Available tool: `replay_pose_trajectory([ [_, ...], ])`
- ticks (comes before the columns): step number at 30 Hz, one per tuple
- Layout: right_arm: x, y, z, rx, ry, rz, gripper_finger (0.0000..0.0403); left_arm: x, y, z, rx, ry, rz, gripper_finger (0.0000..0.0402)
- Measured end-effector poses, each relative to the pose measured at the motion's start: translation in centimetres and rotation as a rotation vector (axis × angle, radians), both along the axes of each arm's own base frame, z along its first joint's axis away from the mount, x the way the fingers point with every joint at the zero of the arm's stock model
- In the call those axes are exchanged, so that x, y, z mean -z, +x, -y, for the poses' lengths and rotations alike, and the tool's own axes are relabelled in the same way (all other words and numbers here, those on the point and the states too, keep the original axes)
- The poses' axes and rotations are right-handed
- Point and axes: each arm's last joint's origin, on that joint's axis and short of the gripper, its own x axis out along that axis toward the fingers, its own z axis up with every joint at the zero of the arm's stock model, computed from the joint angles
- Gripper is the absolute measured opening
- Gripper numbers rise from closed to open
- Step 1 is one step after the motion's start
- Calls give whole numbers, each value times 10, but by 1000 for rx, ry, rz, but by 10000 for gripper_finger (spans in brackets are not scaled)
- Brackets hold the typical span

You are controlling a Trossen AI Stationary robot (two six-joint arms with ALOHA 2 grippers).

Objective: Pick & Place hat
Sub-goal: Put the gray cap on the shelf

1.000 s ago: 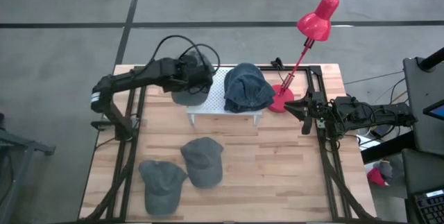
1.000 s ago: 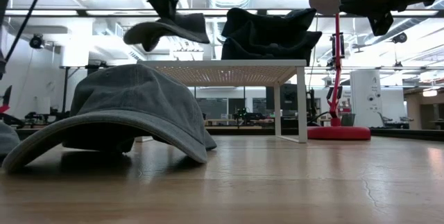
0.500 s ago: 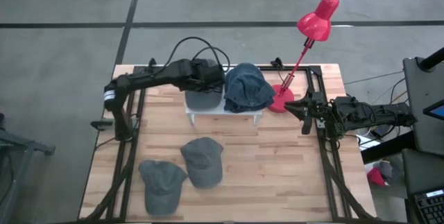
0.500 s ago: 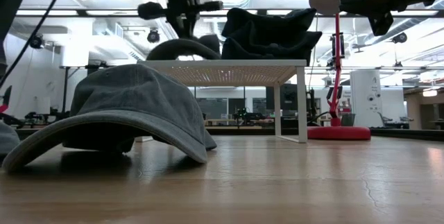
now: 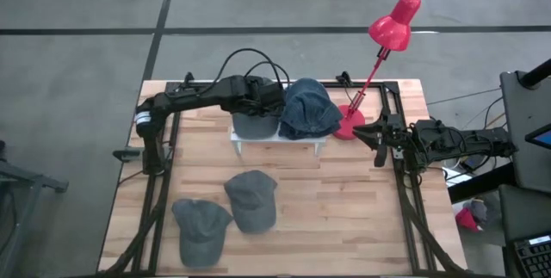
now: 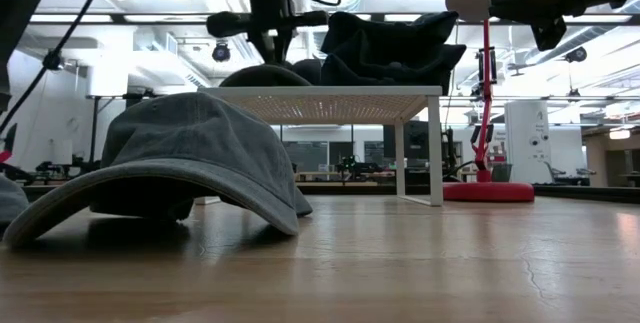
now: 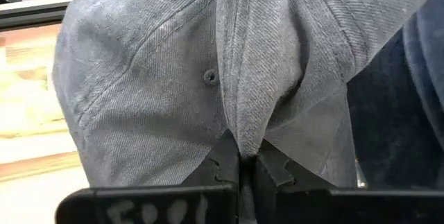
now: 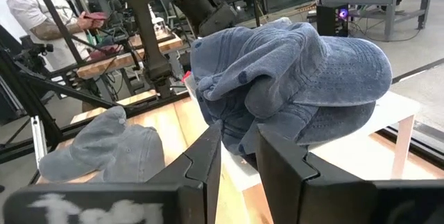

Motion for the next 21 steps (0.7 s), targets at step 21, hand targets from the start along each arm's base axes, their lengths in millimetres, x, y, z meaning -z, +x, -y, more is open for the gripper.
replay_pose_trajectory([
  [21,-1,0,0,-1,5,17,66,-22,-6,1,46,19,-7,76],
])
